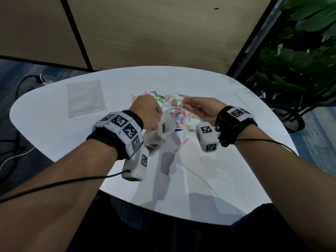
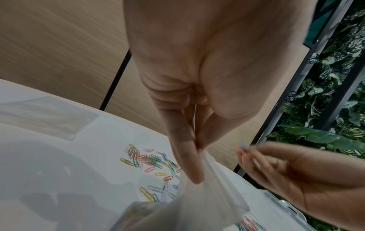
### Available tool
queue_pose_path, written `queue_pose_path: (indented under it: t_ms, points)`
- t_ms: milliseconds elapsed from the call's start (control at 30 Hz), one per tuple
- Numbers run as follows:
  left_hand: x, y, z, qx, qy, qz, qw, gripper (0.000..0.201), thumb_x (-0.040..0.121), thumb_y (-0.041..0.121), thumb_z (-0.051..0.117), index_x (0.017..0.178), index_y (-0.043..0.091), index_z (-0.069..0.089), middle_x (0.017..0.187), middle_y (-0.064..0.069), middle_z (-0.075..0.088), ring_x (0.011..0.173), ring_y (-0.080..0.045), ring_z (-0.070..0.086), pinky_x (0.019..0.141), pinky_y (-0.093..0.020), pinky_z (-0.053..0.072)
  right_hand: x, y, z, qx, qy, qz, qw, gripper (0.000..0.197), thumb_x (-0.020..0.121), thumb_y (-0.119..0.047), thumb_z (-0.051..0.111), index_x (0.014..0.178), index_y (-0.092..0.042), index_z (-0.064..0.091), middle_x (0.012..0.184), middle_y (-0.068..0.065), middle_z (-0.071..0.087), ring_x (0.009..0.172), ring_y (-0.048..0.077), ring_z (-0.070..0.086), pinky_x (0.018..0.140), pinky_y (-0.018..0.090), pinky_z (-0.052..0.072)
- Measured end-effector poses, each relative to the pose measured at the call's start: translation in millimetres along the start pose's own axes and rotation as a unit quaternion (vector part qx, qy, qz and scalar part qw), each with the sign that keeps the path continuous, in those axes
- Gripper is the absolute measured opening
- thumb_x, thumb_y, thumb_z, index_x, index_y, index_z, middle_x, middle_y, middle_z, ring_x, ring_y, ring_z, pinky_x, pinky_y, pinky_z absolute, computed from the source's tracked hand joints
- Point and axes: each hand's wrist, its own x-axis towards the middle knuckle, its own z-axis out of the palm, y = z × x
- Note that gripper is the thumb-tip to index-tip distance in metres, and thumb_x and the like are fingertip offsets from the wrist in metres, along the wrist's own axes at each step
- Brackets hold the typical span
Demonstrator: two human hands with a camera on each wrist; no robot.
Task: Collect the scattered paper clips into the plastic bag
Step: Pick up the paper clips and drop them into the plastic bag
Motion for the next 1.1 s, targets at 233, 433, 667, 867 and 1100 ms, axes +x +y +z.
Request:
queue_pose_path:
  t_ms: [233, 433, 667, 867, 1100]
  points:
    - [0, 1, 0, -0.017, 0.014, -0.001, 1.000, 0.021, 0.093, -0.002, 0.056, 0.103, 0.001, 0.074, 0.079, -0.019, 0.076, 0.072, -0.030, 0.077, 0.079, -0.041, 0.064, -29, 24, 44, -0.372, -0.112, -0.065, 0.919, 0.014, 0.079, -0.004, 0.076, 0.092, -0.006, 0.077, 0.089, 0.012, 0.076, 0.081, 0.022, 0.073, 0.083, 0.032, 0.058]
    - [0, -3, -6, -0.028, 0.027, -0.003, 0.999, 0.019, 0.095, 0.002, 0.057, 0.099, 0.005, 0.075, 0.083, -0.017, 0.076, 0.072, -0.029, 0.077, 0.079, -0.041, 0.064, -19, 11, 26, -0.371, 0.001, -0.117, 0.921, 0.023, 0.087, 0.000, 0.061, 0.081, -0.015, 0.076, 0.085, 0.010, 0.074, 0.081, 0.025, 0.071, 0.076, 0.036, 0.061]
    - [-2, -8, -12, -0.015, 0.030, -0.001, 0.999, 0.020, 0.095, 0.002, 0.057, 0.101, 0.004, 0.076, 0.082, -0.015, 0.076, 0.074, -0.027, 0.077, 0.080, -0.041, 0.063, 43, 51, -79, -0.734, 0.194, 0.063, 0.648, 0.051, 0.092, -0.034, 0.050, 0.137, -0.014, 0.040, 0.142, 0.018, 0.039, 0.126, 0.042, 0.046, 0.105, 0.048, 0.040]
    - [-1, -11, -15, -0.014, 0.029, -0.006, 0.999, 0.024, 0.094, 0.000, 0.054, 0.105, 0.005, 0.074, 0.074, -0.008, 0.070, 0.074, -0.028, 0.077, 0.080, -0.041, 0.063, 69, 60, -74, -0.815, 0.154, 0.046, 0.557, 0.052, 0.088, -0.019, 0.054, 0.138, -0.019, 0.041, 0.139, 0.018, 0.034, 0.125, 0.047, 0.038, 0.107, 0.053, 0.034]
    - [-1, -12, -16, -0.007, 0.021, -0.006, 1.000, 0.025, 0.094, 0.000, 0.052, 0.106, 0.006, 0.074, 0.074, -0.005, 0.067, 0.074, -0.028, 0.077, 0.080, -0.041, 0.063, 82, 63, -54, -0.767, 0.180, -0.061, 0.613, 0.023, 0.092, -0.012, 0.046, 0.102, -0.004, 0.065, 0.107, 0.017, 0.068, 0.094, 0.033, 0.064, 0.071, 0.031, 0.048]
